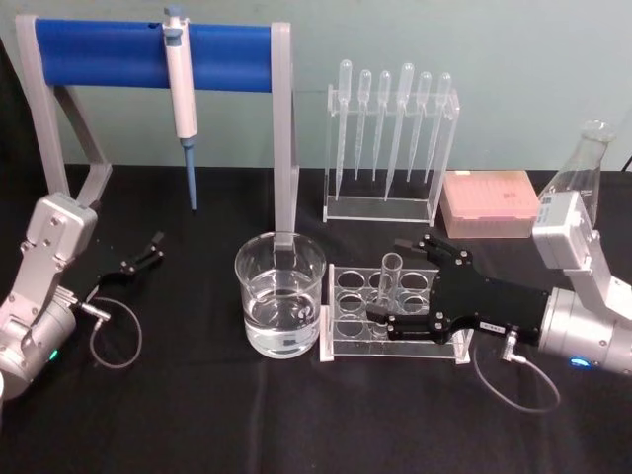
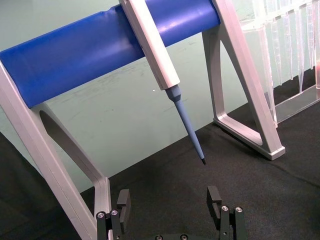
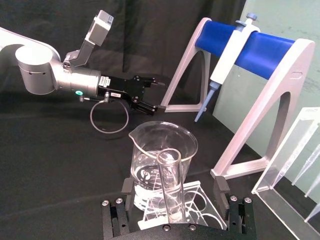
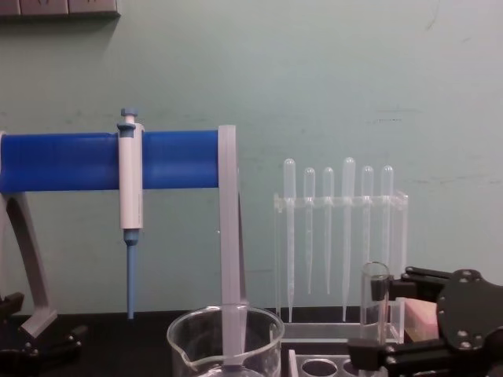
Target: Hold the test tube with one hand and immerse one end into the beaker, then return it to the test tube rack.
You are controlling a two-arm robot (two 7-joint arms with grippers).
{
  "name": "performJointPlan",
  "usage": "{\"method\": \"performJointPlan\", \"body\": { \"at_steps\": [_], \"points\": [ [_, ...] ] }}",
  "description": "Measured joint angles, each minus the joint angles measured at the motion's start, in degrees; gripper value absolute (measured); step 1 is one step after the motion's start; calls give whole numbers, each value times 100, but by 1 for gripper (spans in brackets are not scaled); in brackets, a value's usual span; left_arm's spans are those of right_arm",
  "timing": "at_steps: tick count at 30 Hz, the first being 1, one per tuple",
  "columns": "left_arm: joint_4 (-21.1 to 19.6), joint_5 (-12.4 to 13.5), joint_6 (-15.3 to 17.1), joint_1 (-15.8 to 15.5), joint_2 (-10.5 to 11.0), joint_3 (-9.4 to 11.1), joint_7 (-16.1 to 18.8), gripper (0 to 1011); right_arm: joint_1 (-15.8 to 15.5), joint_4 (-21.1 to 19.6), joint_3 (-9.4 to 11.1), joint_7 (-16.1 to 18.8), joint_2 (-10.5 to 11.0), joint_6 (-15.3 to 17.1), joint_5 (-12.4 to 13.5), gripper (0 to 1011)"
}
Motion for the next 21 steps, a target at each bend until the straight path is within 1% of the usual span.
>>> {"method": "performJointPlan", "body": {
  "at_steps": [4, 12, 14, 15, 18, 21],
  "points": [
    [0, 0, 0, 0, 0, 0, 0, 1000, 61, 47, -58, -1, -60, -63, -81, 1003],
    [0, 0, 0, 0, 0, 0, 0, 1000, 57, 48, -51, -1, -53, -57, -74, 1003],
    [0, 0, 0, 0, 0, 0, 0, 1000, 56, 48, -49, -1, -52, -53, -69, 969],
    [0, 0, 0, 0, 0, 0, 0, 1000, 55, 48, -48, -1, -52, -51, -67, 931],
    [0, 0, 0, 0, 0, 0, 0, 1000, 54, 47, -47, -1, -50, -48, -62, 908],
    [0, 0, 0, 0, 0, 0, 0, 1000, 53, 46, -45, -2, -48, -44, -58, 802]
  ]
}}
